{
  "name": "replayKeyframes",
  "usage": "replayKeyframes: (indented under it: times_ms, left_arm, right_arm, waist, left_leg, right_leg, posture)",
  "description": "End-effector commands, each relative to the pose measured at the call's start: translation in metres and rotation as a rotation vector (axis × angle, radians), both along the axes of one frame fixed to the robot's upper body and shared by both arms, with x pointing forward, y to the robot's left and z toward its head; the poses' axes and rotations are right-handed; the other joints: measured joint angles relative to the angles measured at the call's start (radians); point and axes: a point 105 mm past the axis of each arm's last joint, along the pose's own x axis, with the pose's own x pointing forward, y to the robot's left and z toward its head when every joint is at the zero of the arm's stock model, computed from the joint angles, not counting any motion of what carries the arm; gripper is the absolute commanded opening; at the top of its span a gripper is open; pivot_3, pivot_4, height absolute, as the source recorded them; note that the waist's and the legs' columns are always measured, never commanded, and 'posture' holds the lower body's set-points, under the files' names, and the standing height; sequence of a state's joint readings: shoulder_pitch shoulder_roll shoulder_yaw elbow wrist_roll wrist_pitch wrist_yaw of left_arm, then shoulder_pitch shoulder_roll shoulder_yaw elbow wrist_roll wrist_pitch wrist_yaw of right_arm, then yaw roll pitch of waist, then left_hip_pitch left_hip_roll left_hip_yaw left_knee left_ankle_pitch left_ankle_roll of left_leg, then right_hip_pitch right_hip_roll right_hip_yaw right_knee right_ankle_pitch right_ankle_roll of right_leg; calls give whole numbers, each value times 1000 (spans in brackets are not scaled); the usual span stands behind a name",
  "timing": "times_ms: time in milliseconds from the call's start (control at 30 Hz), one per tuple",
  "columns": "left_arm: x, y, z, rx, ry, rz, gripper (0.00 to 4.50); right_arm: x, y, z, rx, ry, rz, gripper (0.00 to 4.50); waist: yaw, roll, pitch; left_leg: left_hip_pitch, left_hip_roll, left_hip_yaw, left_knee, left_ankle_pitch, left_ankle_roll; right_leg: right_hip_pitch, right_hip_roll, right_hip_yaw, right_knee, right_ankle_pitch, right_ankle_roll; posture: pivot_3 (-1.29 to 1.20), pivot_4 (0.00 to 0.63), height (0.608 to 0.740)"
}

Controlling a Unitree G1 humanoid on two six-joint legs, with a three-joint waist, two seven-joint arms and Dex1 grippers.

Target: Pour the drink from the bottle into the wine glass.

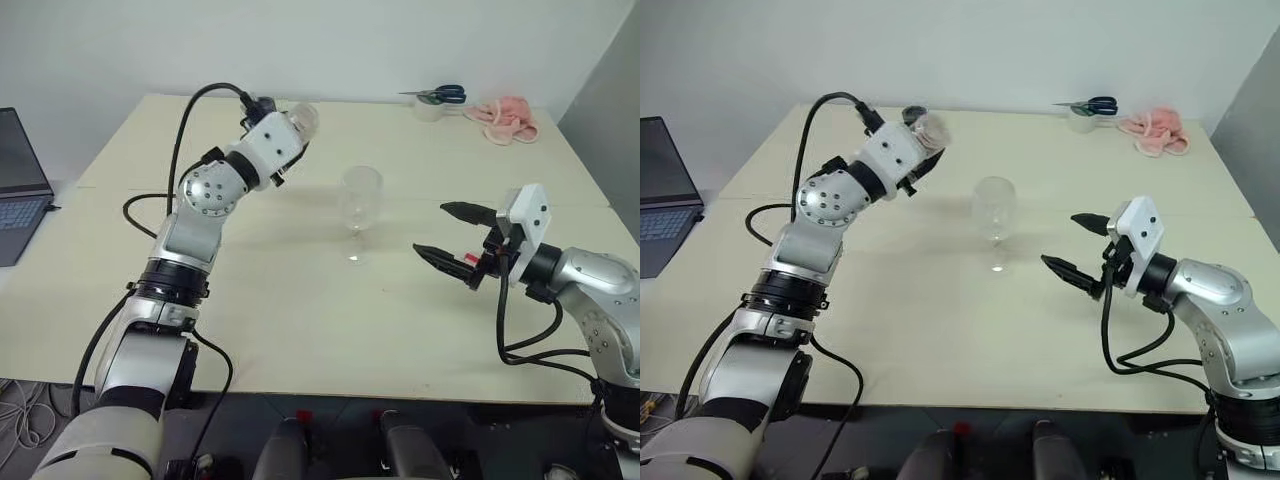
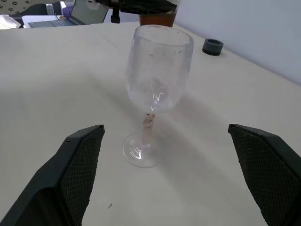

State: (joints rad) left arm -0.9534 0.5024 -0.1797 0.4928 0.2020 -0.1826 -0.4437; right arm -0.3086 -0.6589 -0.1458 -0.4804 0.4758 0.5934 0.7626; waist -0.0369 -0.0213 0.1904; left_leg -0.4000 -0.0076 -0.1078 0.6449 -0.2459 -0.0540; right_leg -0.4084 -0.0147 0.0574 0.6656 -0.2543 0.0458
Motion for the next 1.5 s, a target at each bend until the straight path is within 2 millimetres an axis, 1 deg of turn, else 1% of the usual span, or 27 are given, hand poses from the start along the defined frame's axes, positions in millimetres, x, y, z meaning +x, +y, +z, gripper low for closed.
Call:
replayKeyframes:
  times_ms: [33,133,300,467,667,933,1333,1500]
  left_arm:
    - [-5,-20,19,85,-145,-58,1820]
    - [-7,-28,25,155,-245,-61,1820]
    - [-6,-30,22,216,-287,-71,1820]
    - [-9,-38,21,308,-354,-92,1819]
    - [-9,-41,20,350,-395,-102,1819]
    - [-10,-48,23,408,-456,-127,1819]
    - [-11,-49,24,508,-536,-139,1818]
    - [-10,-49,27,512,-551,-136,1818]
  right_arm:
    - [-11,8,7,-12,-47,11,4500]
    - [-13,12,8,-11,-55,6,4500]
    - [-13,14,9,-13,-61,-2,4500]
    - [-13,16,12,-17,-72,-2,4500]
    - [-11,17,15,-25,-83,-5,4500]
    - [-10,15,15,-19,-68,-31,4500]
    - [-7,11,16,-28,-50,-51,4500]
    - [-6,10,17,-33,-50,-58,4500]
  waist:
    - [3,0,0]
    - [5,0,0]
    - [5,0,0]
    - [5,0,0]
    - [5,0,0]
    - [5,0,0]
    - [5,0,0]
    - [5,0,0]
  left_leg:
    - [0,0,0,0,0,0]
    - [0,-1,0,0,0,0]
    - [0,-1,1,0,0,0]
    - [0,-1,1,0,0,0]
    - [0,-1,1,0,0,0]
    - [-1,-2,1,0,0,0]
    - [0,-2,1,0,0,0]
    - [0,-2,0,1,0,0]
  right_leg:
    - [0,0,0,0,0,0]
    - [0,0,2,-1,0,0]
    - [0,-1,2,-1,0,1]
    - [0,0,2,0,0,1]
    - [0,-1,2,0,0,1]
    - [0,-1,2,0,0,1]
    - [0,-1,2,1,1,1]
    - [0,-1,2,1,1,1]
  posture:
    - [0,150,740]
    - [0,150,740]
    - [0,150,740]
    - [0,150,740]
    - [0,150,740]
    - [0,150,740]
    - [0,150,740]
    - [0,150,740]
